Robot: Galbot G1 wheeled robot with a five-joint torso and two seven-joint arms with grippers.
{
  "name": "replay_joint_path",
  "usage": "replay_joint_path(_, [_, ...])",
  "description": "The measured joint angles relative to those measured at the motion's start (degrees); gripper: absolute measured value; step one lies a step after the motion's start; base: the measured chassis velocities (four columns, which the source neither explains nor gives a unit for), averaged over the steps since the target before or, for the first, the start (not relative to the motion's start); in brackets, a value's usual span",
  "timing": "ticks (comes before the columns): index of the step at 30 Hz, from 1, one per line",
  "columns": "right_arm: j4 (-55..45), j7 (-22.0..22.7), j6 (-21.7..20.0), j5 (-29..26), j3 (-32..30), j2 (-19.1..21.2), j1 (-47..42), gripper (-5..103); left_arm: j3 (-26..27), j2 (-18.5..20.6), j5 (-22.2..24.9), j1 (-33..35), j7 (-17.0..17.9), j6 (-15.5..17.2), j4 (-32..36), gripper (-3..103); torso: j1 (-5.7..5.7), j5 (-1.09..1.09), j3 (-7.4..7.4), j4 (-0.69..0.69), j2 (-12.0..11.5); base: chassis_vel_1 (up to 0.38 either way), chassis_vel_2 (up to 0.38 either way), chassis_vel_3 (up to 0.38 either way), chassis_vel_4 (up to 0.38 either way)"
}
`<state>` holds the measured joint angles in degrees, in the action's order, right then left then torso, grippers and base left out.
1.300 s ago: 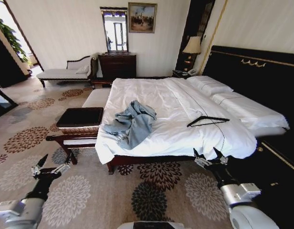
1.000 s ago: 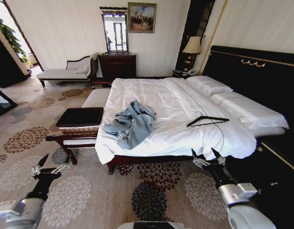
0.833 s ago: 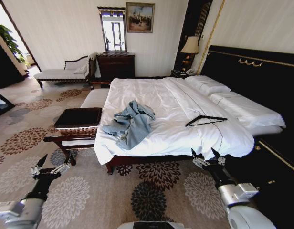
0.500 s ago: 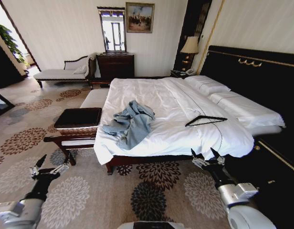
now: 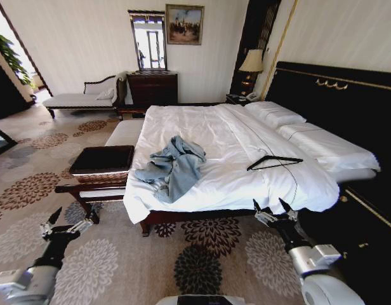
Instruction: Pick up the clothes from the bed and hang them on the clothes hanger.
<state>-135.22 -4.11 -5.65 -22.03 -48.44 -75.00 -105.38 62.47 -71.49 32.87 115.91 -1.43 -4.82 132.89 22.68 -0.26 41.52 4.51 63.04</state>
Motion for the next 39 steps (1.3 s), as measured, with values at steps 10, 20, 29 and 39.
replay_joint_path(10, [0.21,-0.2,-0.04,1.63,1.32,-0.88,-0.09,100,0.0,-0.2,0.16,0.12,0.0,-0.18,-0.09,100,0.02,0.0,0.01,0.0,-0.01,-0.159,0.132,0.154,-0.127])
replay_joint_path(20, [0.26,0.12,-0.04,2.09,1.45,-0.9,-0.06,100,0.02,-0.19,0.44,0.21,-0.01,-0.32,-0.1,100,0.01,0.0,0.0,0.0,-0.01,-0.124,0.1,0.117,-0.103])
replay_joint_path(29, [0.25,0.62,-0.13,2.05,1.47,-0.74,-0.08,100,-0.31,-0.29,0.44,0.22,-0.01,-0.32,-0.23,100,0.0,0.0,0.0,0.0,0.0,-0.112,0.116,0.106,-0.106])
replay_joint_path(39, [0.16,0.65,-0.37,2.01,1.76,-0.7,-0.06,100,-0.39,-0.27,0.77,0.07,0.0,-0.27,-0.7,100,0.01,0.0,0.0,0.0,0.0,-0.123,0.123,0.126,-0.131])
